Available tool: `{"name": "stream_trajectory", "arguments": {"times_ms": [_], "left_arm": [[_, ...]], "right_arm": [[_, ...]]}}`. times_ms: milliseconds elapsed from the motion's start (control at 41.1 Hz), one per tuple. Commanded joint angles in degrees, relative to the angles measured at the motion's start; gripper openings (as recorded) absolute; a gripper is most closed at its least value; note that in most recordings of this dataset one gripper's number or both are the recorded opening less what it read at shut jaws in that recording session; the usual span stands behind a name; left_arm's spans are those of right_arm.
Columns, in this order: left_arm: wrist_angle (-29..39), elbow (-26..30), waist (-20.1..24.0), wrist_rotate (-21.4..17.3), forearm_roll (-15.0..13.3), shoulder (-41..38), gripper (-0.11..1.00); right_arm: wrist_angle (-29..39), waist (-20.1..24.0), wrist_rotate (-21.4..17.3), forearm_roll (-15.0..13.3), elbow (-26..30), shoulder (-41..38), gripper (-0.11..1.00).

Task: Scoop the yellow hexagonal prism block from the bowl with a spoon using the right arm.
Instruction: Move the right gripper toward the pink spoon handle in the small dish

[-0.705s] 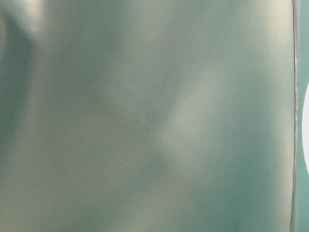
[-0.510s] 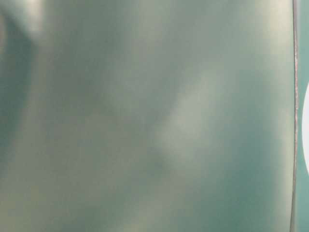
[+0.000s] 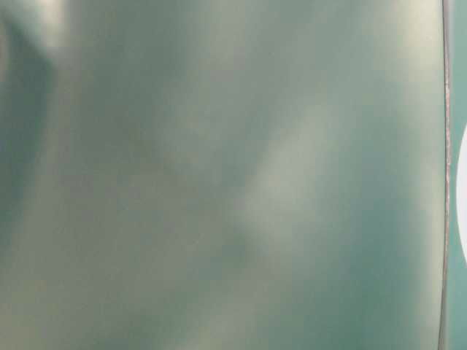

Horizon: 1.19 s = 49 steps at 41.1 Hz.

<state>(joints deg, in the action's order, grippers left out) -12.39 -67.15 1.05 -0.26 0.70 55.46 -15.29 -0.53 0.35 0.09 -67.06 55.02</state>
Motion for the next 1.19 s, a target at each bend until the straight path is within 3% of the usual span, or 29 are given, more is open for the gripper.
{"name": "stream_trajectory", "arguments": {"times_ms": [0, 97, 292, 437, 802, 1166], "left_arm": [[-0.3, 1.5, 0.4, 0.0, 0.1, -0.4, -0.01], [-0.3, 1.5, 0.4, 0.0, 0.2, -0.4, -0.01], [-0.3, 1.5, 0.4, 0.0, 0.1, -0.4, -0.01], [-0.3, 1.5, 0.4, 0.0, 0.1, -0.4, -0.01], [-0.3, 1.5, 0.4, 0.0, 0.2, -0.6, -0.01], [-0.3, 1.4, 0.4, 0.0, 0.1, -0.7, -0.01]], "right_arm": [[0.0, 0.0, 0.0, 0.1, 1.5, -0.4, 0.0], [0.4, 0.0, -0.2, 0.0, 1.5, -0.4, 0.05], [0.4, -0.1, -0.7, 0.4, 1.5, -0.4, 0.39], [0.5, -0.1, -0.8, 1.8, 1.1, -1.2, 0.53], [-2.1, 0.1, -1.0, 5.4, -1.2, -9.8, 0.53], [-15.6, 4.7, -1.0, 9.7, -5.9, -22.6, 0.53]]}}
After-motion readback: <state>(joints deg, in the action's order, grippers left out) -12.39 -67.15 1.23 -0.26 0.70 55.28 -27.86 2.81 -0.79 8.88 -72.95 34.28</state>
